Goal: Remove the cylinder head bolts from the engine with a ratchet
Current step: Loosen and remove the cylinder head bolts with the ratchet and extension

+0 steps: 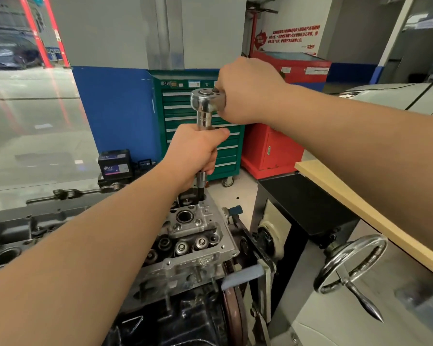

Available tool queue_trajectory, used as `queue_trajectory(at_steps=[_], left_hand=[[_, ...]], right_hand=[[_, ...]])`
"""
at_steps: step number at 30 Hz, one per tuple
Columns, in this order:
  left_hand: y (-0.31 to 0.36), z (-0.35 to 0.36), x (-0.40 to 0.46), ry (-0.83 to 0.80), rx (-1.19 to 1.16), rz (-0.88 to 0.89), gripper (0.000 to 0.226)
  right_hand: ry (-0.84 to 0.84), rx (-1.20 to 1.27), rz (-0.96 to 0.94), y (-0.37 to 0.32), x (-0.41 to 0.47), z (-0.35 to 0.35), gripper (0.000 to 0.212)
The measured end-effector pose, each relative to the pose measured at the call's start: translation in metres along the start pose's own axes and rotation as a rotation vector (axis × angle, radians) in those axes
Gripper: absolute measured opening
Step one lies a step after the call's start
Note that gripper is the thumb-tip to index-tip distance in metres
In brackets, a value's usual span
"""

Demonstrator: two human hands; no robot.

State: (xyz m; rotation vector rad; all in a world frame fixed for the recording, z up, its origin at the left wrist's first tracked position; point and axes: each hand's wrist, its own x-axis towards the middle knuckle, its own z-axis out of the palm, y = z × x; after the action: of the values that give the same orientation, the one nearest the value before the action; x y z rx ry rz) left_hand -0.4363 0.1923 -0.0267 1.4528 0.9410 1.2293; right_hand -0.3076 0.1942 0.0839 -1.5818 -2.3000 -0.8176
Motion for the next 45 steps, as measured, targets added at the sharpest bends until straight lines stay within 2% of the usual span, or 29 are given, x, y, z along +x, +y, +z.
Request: queue_trajectory(at_steps=[4, 7, 9, 11, 13, 14, 16, 19, 21, 23, 27, 34, 40, 45], left_hand=[[-0.015, 0.004, -0.005, 0.074, -0.029, -0.01, 0.037], [-0.03, 0.008, -0.018, 0.102, 0.08, -0.185, 0.038], [-0.021, 0.011, -0.016, 0.145, 0.054, -0.216, 0.041], [0.006, 0.01, -0.012, 0.147, -0.037, -0.161, 0.039], [0.037, 0.004, -0.009, 0.047, -0.107, -0.061, 0.045], [0.049, -0.002, -0.009, -0.02, -0.111, -0.01, 0.049], [0.062, -0.018, -0.016, -0.076, -0.077, 0.053, 0.054], [0.058, -0.05, -0.028, -0.014, -0.031, 0.101, 0.052], [0.046, -0.069, -0.036, 0.035, -0.027, 0.129, 0.052], [0.034, -0.08, -0.042, 0.047, -0.023, 0.114, 0.054], [0.015, -0.086, -0.046, 0.003, -0.019, 0.071, 0.058], [-0.003, -0.082, -0.042, -0.013, 0.007, 0.067, 0.05], [-0.004, -0.079, -0.044, -0.053, 0.024, 0.046, 0.05], [-0.006, -0.081, -0.046, -0.136, 0.028, 0.069, 0.056]], right_hand=[[-0.019, 0.027, -0.01, 0.005, 0.006, 0.006, 0.032], [-0.054, 0.115, 0.01, 0.004, 0.009, 0.008, 0.043], [-0.032, 0.187, 0.048, 0.003, 0.014, 0.003, 0.048], [0.074, 0.274, 0.12, 0.006, 0.027, -0.011, 0.046], [0.171, 0.295, 0.159, 0.006, 0.038, -0.032, 0.032], [0.151, 0.304, 0.16, 0.004, 0.044, -0.04, 0.028], [0.061, 0.303, 0.132, -0.004, 0.05, -0.052, 0.04], [0.115, 0.261, 0.032, -0.023, 0.051, -0.057, 0.03], [0.191, 0.2, 0.007, -0.035, 0.046, -0.058, 0.036], [0.213, 0.165, -0.006, -0.047, 0.041, -0.055, 0.037], [0.154, 0.099, -0.058, -0.066, 0.037, -0.051, 0.026], [0.109, 0.043, -0.063, -0.063, 0.037, -0.037, 0.034], [0.086, 0.099, -0.023, -0.055, 0.037, -0.024, 0.023], [0.057, 0.113, -0.027, -0.053, 0.034, -0.023, 0.026]])
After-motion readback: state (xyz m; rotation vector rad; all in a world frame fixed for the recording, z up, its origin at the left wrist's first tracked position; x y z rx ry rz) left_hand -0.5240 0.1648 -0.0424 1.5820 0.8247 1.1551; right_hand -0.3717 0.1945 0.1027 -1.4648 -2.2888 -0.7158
